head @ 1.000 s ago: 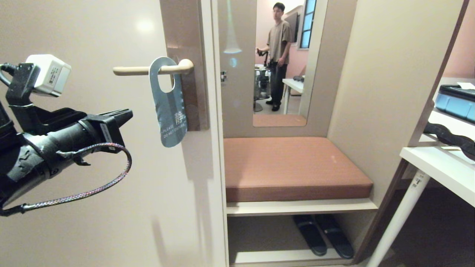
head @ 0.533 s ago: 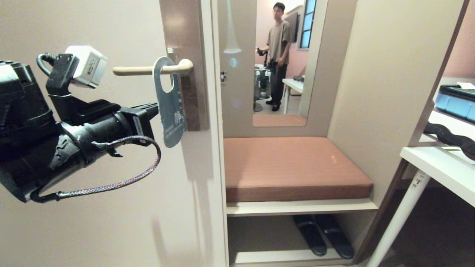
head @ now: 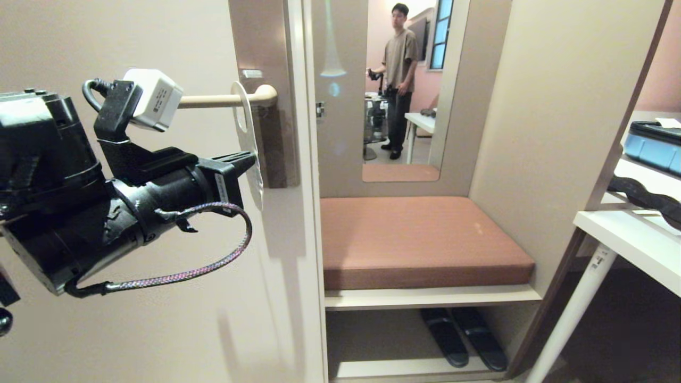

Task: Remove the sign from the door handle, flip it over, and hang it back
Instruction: Hang the sign back with the other side facing out

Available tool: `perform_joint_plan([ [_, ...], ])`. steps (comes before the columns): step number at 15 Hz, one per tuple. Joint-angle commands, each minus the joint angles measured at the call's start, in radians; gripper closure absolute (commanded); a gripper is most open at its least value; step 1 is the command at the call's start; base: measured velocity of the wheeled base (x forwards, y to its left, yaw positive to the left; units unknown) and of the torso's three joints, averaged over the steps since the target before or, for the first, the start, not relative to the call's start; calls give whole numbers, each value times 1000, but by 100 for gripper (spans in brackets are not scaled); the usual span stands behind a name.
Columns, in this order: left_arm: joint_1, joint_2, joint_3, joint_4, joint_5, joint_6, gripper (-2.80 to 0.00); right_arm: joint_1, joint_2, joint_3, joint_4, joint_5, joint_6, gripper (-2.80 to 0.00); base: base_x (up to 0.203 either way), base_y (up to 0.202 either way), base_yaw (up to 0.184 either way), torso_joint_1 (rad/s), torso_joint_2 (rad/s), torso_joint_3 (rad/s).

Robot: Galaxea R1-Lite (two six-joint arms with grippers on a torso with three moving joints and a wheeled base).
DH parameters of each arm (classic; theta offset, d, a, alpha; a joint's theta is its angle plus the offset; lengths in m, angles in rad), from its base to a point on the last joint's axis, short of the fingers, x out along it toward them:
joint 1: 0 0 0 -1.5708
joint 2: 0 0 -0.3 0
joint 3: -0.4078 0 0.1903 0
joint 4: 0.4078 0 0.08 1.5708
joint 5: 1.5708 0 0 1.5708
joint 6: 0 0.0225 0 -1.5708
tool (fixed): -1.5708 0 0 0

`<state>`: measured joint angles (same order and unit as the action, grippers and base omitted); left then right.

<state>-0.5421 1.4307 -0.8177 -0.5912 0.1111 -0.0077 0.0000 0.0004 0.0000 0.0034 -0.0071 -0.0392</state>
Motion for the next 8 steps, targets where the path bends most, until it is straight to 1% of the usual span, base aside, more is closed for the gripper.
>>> perform_joint_plan([
  [1, 4, 25, -3, -12, 1, -1, 0, 0, 0, 0, 0, -1, -1, 0, 0, 0, 0, 0, 0, 0],
  [4, 25, 76, -28, -56, 2, -2, 0, 0, 0, 0, 0, -1, -1, 0, 0, 0, 0, 0, 0, 0],
  [6, 33, 94, -62, -62, 3, 0, 0, 0, 0, 0, 0, -1, -1, 0, 0, 0, 0, 0, 0, 0],
  [8, 30, 94, -69, -62, 2, 2, 0, 0, 0, 0, 0, -1, -1, 0, 0, 0, 0, 0, 0, 0],
])
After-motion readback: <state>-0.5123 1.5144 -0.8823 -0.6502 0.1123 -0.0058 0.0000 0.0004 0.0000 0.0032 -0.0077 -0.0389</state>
